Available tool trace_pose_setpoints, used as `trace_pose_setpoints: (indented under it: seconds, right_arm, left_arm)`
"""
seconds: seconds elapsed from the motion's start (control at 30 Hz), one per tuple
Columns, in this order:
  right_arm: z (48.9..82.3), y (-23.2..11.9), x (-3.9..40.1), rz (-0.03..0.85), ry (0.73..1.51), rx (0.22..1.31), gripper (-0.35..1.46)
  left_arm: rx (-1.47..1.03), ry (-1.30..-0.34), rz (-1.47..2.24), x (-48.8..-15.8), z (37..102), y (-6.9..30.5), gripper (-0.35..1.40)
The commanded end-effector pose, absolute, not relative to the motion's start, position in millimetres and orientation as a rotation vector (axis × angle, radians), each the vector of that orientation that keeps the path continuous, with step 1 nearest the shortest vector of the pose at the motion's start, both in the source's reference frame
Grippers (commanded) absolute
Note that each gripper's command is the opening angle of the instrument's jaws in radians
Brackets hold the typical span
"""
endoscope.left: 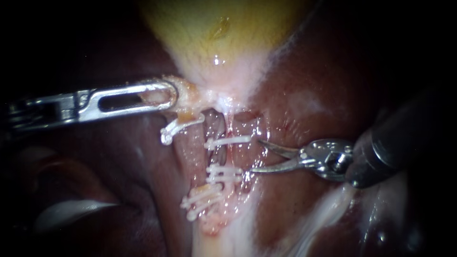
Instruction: Go to the cutting position right tube
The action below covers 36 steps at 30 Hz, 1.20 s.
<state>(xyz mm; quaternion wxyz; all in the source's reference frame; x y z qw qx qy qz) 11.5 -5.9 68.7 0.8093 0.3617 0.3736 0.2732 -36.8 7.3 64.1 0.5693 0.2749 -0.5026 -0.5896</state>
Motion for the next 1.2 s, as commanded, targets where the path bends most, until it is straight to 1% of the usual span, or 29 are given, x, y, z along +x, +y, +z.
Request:
trace_pose_setpoints:
  seconds: [0.03, 0.17, 0.5, 1.0, 1.2]
  right_arm:
    - [68.8, -5.9, 11.8, 0.587, 0.794, 0.781, 1.36]
    - [69.4, -6.0, 12.6, 0.598, 0.788, 0.808, 1.36]
    - [71.6, -6.7, 14.0, 0.616, 0.779, 0.835, 1.36]
    - [72.2, -6.2, 16.6, 0.631, 0.864, 0.934, 1.36]
    - [72.7, -6.3, 17.5, 0.616, 0.872, 0.958, 1.36]
  left_arm:
    - [0.646, -1.180, -1.384, -36.8, 64.1, 7.3, -0.35]
    - [0.646, -1.180, -1.384, -36.8, 64.1, 7.3, -0.35]
    - [0.645, -1.180, -1.384, -36.8, 64.1, 7.3, -0.35]
    - [0.644, -1.180, -1.385, -36.8, 64.2, 7.3, -0.35]
    - [0.645, -1.180, -1.384, -36.8, 64.2, 7.2, -0.35]
